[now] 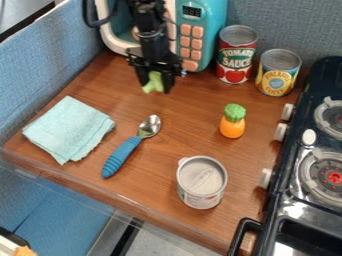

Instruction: Put the green object to the middle top of the table

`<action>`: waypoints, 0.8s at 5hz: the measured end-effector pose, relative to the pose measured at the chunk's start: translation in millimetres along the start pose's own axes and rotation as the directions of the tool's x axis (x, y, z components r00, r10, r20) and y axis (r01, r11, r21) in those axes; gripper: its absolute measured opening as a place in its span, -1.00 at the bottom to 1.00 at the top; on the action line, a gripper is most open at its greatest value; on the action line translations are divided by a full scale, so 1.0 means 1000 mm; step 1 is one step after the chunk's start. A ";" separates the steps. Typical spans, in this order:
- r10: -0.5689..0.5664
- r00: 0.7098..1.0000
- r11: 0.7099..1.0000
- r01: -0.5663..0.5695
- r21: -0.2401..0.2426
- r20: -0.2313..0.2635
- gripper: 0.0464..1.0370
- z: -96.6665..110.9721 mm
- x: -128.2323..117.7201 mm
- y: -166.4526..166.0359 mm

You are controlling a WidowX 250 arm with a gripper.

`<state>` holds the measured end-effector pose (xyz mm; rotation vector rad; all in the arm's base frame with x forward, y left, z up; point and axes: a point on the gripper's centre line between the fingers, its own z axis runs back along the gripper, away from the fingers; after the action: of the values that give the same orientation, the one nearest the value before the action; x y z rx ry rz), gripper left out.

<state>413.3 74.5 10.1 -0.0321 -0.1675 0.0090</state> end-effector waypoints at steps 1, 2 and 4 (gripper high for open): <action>-0.057 0.998 0.998 0.057 -0.011 0.016 0.21 0.001 0.009 -0.027; -0.131 0.991 0.991 0.131 -0.031 -0.016 0.21 -0.012 0.006 -0.060; -0.146 0.988 0.989 0.143 -0.047 -0.059 0.21 -0.029 -0.005 -0.071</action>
<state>413.7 2.4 -17.1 -0.0626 -0.1074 -0.1406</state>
